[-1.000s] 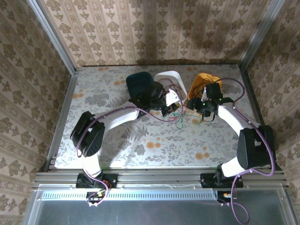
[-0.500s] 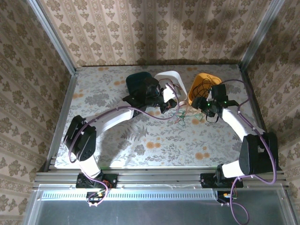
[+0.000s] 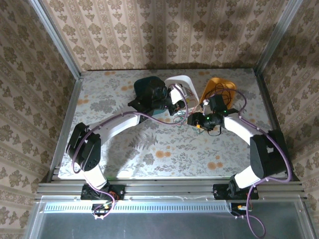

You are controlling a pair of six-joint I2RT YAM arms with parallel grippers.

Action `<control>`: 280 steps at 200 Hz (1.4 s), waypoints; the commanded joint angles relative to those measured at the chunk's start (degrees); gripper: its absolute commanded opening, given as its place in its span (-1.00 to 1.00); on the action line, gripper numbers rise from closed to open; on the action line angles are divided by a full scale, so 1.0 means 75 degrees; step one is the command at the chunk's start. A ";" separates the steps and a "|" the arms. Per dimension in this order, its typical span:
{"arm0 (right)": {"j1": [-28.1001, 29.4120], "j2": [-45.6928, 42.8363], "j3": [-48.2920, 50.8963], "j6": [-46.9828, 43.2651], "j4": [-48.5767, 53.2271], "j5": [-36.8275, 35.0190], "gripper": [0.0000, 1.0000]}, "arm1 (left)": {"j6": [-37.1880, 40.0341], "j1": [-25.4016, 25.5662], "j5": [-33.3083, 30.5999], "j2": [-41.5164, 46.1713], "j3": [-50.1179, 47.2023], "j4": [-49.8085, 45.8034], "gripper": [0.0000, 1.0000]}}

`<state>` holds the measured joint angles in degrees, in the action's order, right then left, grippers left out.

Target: Untangle the cables

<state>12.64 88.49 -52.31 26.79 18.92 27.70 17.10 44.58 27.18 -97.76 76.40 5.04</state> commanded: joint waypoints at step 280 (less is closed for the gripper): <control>0.0431 0.2422 -0.1783 -0.0662 0.1377 -0.1053 0.45 | -0.0312 -0.0096 0.0408 0.1005 -0.0704 0.0196 -1.00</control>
<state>15.33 103.11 -63.61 24.27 24.58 23.55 13.54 43.31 29.56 -91.74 70.89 6.20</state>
